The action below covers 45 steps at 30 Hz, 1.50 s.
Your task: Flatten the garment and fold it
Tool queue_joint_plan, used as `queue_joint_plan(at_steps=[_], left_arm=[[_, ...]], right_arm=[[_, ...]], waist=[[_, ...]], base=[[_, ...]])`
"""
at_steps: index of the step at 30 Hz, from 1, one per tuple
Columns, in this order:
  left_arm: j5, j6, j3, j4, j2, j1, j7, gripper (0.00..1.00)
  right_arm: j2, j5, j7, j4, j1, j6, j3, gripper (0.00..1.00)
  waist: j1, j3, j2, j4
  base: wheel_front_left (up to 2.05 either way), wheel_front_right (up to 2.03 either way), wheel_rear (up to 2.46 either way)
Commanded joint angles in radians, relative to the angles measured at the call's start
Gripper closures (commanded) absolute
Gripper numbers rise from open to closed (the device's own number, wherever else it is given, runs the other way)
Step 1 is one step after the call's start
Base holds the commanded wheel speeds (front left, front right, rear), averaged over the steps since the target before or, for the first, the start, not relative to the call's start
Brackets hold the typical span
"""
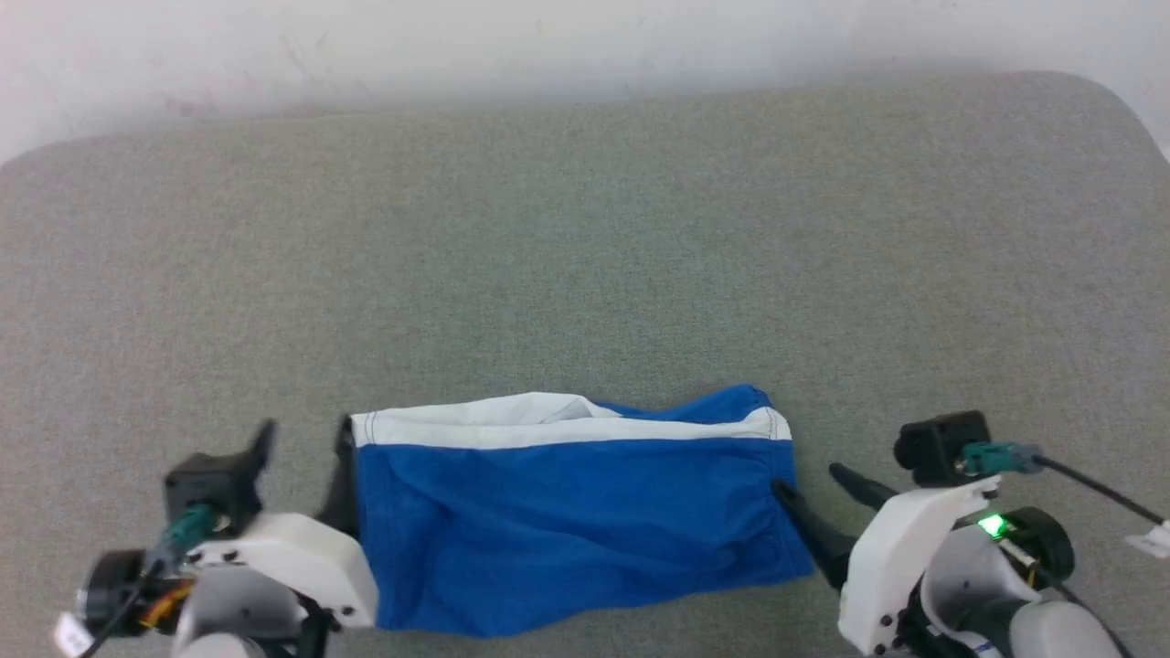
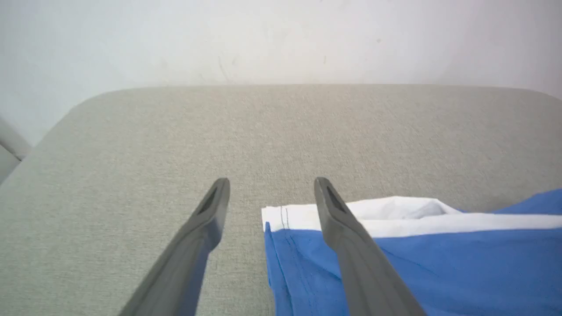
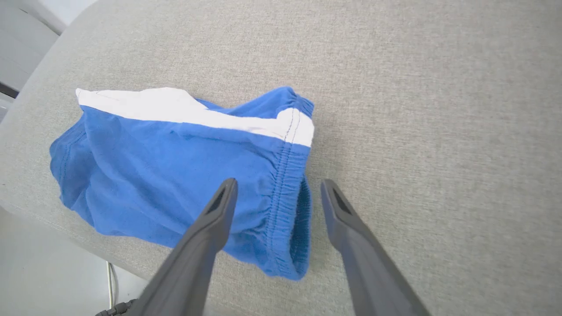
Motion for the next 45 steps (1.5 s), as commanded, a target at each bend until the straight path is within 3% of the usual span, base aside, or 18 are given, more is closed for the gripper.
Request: queue_joint_plan(at_steps=[1,6,13,19,29,30,31,32,38,45], left_arm=[[0.012,-0.004,0.009,-0.008,0.008,-0.014,-0.017,0.0],[0.074,-0.013,0.033,-0.052,0.064,-0.025,-0.097,0.0],[0.121,-0.048,0.03,-0.087,0.113,-0.063,-0.136,0.0],[0.138,-0.032,0.026,-0.117,0.099,-0.078,-0.15,0.0],[0.141,-0.01,0.014,-0.125,0.069,-0.077,-0.157,0.0],[0.141,-0.01,0.014,-0.124,0.069,-0.078,-0.157,0.0],[0.141,-0.01,0.013,-0.122,0.069,-0.077,-0.157,0.0],[0.141,-0.009,0.013,-0.121,0.07,-0.076,-0.157,0.0],[0.138,-0.003,0.012,-0.114,0.079,-0.058,-0.148,0.0],[0.135,0.005,0.009,-0.122,0.088,-0.043,-0.13,0.0]], right_arm=[[0.003,-0.006,0.003,-0.009,0.005,-0.001,-0.007,0.0],[-0.001,-0.001,0.078,-0.021,-0.022,-0.001,-0.048,0.0],[-0.036,0.026,0.209,0.069,-0.098,-0.001,-0.057,0.0],[-0.046,0.034,0.264,0.207,-0.17,-0.001,-0.034,0.0],[-0.008,0.021,0.281,0.451,-0.236,-0.001,-0.006,0.0],[-0.004,0.024,0.286,0.463,-0.237,-0.001,0.0,0.6],[-0.001,0.028,0.291,0.471,-0.238,-0.001,0.006,0.9],[0.001,0.034,0.296,0.476,-0.238,-0.001,0.013,1.0],[-0.01,0.069,0.29,0.449,-0.251,-0.001,0.045,1.0],[-0.076,0.125,0.3,0.363,-0.268,-0.001,0.058,1.0]], waist=[[0.0001,-0.004,0.0,-0.001],[0.0001,0.0,0.0,0.017],[0.0001,0.027,0.0,0.084],[0.0001,0.05,0.0,0.12],[0.0001,0.069,0.0,0.14],[0.0001,0.068,0.0,0.141],[0.0001,0.066,0.0,0.141],[0.0001,0.064,0.0,0.141],[0.0001,0.033,0.0,0.129],[0.0001,0.001,0.0,0.101]], base=[[0.0,0.0,0.0],[0.0,0.0,0.0],[0.0,0.0,0.0],[0.0,0.0,0.0],[0.0,0.0,0.0],[0.0,0.0,0.0],[0.0,0.0,0.0],[0.0,0.0,0.0],[0.0,0.0,0.0],[0.0,0.0,0.0]])
